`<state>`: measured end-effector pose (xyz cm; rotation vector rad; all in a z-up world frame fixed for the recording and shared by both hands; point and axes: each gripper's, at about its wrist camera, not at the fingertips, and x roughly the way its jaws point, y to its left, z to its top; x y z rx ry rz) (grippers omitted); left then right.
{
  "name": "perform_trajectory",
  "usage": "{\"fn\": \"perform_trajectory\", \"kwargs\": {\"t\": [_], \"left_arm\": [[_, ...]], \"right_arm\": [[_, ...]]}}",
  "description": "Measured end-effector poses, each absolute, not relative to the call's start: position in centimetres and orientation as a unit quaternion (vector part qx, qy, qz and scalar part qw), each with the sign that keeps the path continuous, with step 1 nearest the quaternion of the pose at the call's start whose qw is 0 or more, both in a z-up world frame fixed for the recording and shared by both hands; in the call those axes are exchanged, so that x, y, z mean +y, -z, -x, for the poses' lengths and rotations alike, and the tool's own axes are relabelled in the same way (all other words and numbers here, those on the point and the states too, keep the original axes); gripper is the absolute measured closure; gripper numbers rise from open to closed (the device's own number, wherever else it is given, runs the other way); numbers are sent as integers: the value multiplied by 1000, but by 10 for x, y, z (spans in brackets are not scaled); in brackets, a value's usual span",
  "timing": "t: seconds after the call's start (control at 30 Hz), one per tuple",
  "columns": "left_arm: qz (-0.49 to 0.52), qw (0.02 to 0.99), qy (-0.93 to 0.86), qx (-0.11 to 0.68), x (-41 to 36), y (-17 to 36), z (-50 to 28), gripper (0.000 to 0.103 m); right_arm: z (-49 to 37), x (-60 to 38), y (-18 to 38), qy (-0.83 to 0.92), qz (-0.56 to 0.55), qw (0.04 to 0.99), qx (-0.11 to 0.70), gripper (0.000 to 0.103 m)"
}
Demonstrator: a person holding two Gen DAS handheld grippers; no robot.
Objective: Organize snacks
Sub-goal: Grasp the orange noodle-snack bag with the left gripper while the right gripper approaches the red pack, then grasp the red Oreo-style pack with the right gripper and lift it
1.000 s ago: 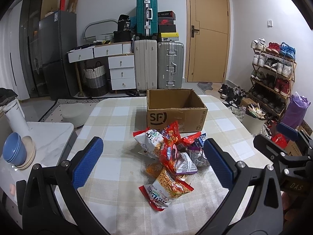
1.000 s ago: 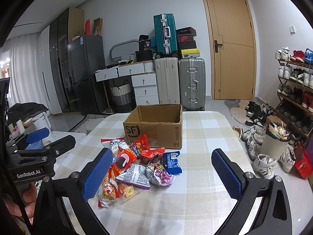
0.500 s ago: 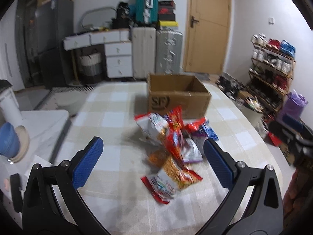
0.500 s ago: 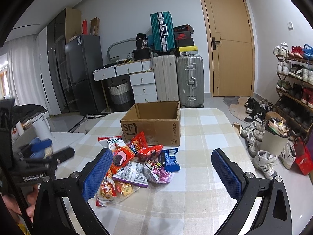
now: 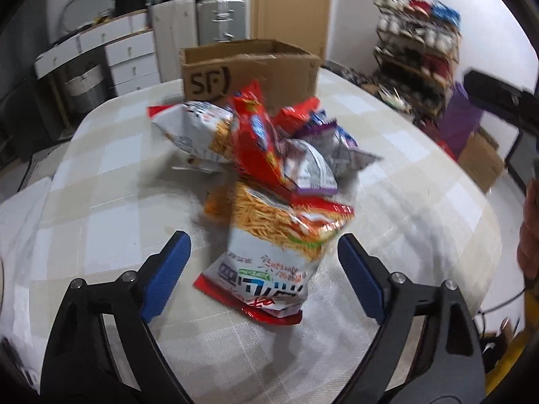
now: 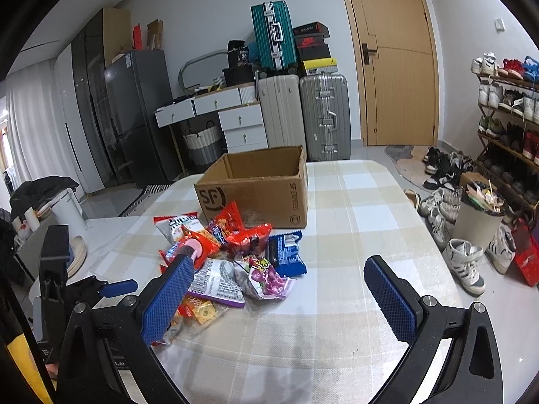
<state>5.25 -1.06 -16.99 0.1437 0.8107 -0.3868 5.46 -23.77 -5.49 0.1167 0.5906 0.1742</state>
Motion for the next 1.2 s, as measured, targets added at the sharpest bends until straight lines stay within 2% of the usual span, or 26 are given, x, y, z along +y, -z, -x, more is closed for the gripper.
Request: {"fn": "perform_trajectory", "kwargs": {"t": [0.1, 0.17, 0.33, 0.47, 0.77, 1.1, 1.2], "left_arm": [[-76, 892, 194, 402, -18, 179, -58, 21], [-58, 883, 209, 415, -16, 183, -66, 42], [-43, 887, 210, 408, -13, 186, -75, 59], [-25, 889, 216, 403, -2, 178, -69, 62], [19, 897, 211, 388, 33, 155, -48, 63], [57, 919, 177, 348, 86, 124, -30, 63], [65, 923, 167, 341, 104, 117, -22, 63]], "right_arm": [[-60, -240, 62, -85, -62, 949, 298, 0], [-64, -241, 67, -85, -65, 947, 303, 0], [-72, -241, 75, -88, -68, 943, 315, 0], [-74, -240, 75, -100, -72, 941, 314, 0], [-85, -219, 68, -175, -55, 932, 314, 0], [-133, -143, 77, -284, -23, 889, 358, 0], [-151, -124, 89, -301, -22, 876, 377, 5]]}}
